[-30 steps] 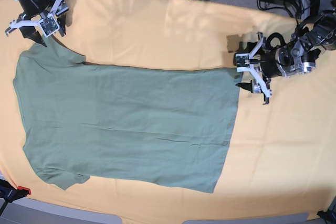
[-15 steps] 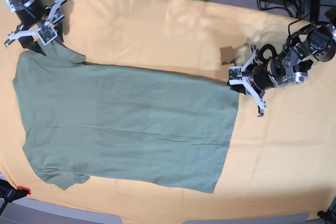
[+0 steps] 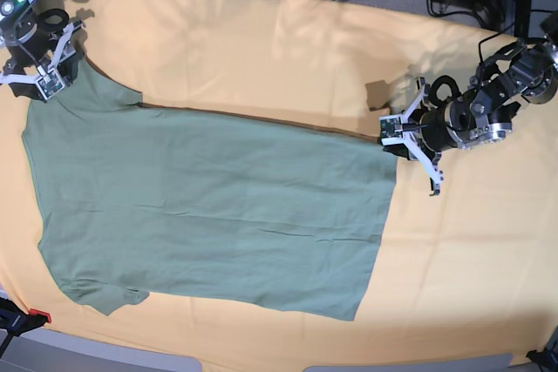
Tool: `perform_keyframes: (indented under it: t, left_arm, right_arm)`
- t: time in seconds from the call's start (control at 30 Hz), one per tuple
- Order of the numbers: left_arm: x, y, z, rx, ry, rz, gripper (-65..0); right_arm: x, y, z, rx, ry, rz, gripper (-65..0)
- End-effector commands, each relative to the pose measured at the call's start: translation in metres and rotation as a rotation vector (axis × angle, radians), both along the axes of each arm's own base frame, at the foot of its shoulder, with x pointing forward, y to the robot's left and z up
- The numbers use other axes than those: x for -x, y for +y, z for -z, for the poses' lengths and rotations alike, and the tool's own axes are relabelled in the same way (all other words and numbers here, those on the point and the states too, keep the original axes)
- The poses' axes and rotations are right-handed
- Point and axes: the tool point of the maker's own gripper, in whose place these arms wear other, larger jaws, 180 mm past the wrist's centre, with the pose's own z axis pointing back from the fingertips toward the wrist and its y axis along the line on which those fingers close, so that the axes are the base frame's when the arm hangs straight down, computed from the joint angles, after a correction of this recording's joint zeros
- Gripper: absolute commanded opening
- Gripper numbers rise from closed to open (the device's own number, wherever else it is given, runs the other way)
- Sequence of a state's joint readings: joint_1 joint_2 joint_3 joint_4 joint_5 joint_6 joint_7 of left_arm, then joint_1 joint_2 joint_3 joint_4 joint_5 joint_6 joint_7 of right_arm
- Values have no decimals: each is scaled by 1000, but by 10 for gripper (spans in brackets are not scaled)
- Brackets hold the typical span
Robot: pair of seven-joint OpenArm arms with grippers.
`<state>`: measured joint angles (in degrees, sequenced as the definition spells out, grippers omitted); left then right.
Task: Fold the T-shirt properly
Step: 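Move both grippers down to the shirt's shoulder and hem corners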
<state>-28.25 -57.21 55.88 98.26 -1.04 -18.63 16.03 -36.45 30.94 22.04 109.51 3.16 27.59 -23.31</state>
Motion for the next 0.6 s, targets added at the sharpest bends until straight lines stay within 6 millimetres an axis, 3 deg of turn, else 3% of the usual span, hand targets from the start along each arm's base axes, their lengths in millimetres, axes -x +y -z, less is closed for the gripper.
perform_keyframes:
  t: [0.0, 0.23, 0.57]
  left_arm:
    - [-10, 3, -14, 7, -43, -4, -650]
    - [-10, 2, -14, 9, -43, -3, -650]
    - [-10, 2, -14, 9, -43, -3, -650]
  right_arm:
    - [-5, -5, -5, 6, -13, -12, -331]
    - [-6, -13, 10, -42, 26, 24, -331]
    - [-20, -45, 22, -43, 21, 144, -331]
